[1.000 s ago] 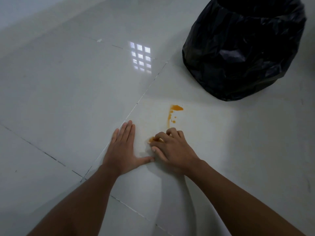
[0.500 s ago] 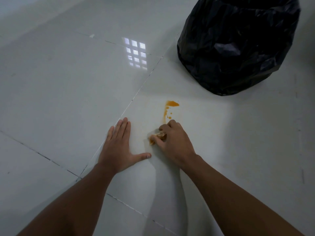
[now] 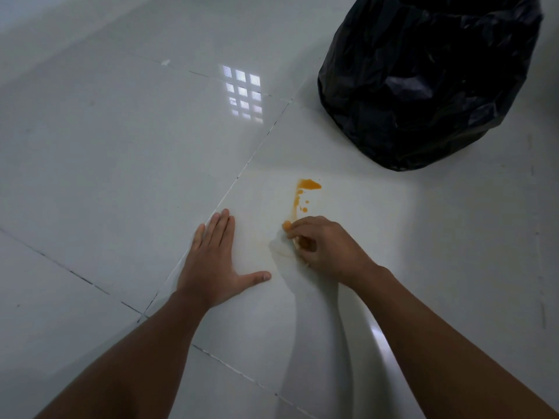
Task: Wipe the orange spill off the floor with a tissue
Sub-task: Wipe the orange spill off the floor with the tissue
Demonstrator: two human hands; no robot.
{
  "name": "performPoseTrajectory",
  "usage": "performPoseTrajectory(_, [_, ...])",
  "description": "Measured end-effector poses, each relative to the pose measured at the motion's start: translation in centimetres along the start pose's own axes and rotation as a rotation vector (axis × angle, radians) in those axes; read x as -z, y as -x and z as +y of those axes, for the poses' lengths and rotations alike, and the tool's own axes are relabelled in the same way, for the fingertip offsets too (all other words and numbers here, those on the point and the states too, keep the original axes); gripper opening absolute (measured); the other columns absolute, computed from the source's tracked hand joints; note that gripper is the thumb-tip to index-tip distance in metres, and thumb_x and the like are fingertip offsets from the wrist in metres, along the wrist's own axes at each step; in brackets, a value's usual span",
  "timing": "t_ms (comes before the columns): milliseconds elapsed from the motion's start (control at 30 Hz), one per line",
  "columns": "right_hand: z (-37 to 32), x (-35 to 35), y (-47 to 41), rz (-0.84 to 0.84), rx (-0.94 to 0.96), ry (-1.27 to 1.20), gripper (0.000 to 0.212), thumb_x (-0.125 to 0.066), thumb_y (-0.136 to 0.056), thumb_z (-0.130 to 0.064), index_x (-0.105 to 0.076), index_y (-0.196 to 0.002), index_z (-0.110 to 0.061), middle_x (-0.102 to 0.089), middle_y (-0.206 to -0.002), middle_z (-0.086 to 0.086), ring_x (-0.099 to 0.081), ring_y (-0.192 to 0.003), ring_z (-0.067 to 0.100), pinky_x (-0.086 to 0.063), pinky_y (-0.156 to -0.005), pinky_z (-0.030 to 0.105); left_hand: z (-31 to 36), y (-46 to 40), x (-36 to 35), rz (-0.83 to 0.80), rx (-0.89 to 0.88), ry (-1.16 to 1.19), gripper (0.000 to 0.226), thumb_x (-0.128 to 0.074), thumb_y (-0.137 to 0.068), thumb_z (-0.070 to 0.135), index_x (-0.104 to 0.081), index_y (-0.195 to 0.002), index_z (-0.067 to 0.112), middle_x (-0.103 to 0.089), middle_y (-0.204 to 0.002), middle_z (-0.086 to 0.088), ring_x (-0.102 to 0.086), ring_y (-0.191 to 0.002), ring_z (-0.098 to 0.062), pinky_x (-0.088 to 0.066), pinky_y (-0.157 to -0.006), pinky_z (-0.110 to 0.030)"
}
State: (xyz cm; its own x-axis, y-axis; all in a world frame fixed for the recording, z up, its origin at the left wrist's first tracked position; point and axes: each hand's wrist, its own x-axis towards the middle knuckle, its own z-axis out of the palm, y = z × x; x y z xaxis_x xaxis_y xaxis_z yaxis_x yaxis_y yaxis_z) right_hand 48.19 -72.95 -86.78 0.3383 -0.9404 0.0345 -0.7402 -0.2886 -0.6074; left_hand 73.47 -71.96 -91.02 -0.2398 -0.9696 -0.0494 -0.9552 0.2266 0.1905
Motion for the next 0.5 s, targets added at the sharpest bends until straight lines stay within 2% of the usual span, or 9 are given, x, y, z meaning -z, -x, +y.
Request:
performPoseTrajectory(167, [0.4, 0.3, 0.3, 0.085, -0.124, 0.008, 0.026, -0.068, -0.084, -0.015, -0.074, -0.108, -0.023, -0.065, -0.105, -0.006, -0.049, -0.095, 0.017, -0.036, -0.073, 0.014, 0.0, 0.0, 0.0, 0.008, 0.004, 0.001, 0.136, -0.024, -0.061, 0.103, -0.009, -0.159, 0.009, -0.002, -0.169, -0.003, 0.003, -0.156, -0.017, -0.004, -0.127, -0.044])
performPoseTrajectory(333, [-1.3, -0.9, -0.1, 0.045, -0.209, 0.018, 0.041, -0.064, -0.086, -0.022, -0.061, -0.128, -0.024, -0.053, -0.108, 0.000, -0.056, -0.092, 0.019, -0.049, -0.079, 0.029, 0.1, -0.1, 0.0, 0.009, 0.003, 0.016, 0.136, -0.025, -0.062, 0.103, -0.010, -0.159, 0.009, -0.003, -0.169, -0.003, 0.002, -0.156, -0.016, -0.007, -0.127, -0.045])
performPoseTrajectory(433, [-1.9, -1.6, -0.4, 0.011, -0.233, 0.098, 0.032, -0.053, -0.095, -0.023, -0.061, -0.126, -0.025, -0.047, -0.106, 0.001, -0.055, -0.088, 0.023, -0.053, -0.076, 0.036, 0.0, 0.0, 0.0, 0.008, 0.004, 0.009, 0.137, -0.026, -0.061, 0.104, -0.010, -0.159, 0.009, -0.003, -0.169, -0.003, 0.001, -0.156, -0.017, -0.006, -0.127, -0.045])
performPoseTrajectory(500, [-1.9, -1.7, -0.6, 0.017, -0.253, 0.103, 0.030, -0.054, -0.095, -0.023, -0.064, -0.123, -0.024, -0.047, -0.104, 0.001, -0.055, -0.087, 0.023, -0.053, -0.077, 0.036, 0.1, 0.0, 0.1, 0.006, 0.002, 0.011, 0.138, -0.026, -0.061, 0.104, -0.010, -0.159, 0.008, -0.003, -0.169, -0.004, 0.001, -0.156, -0.017, -0.006, -0.127, -0.044])
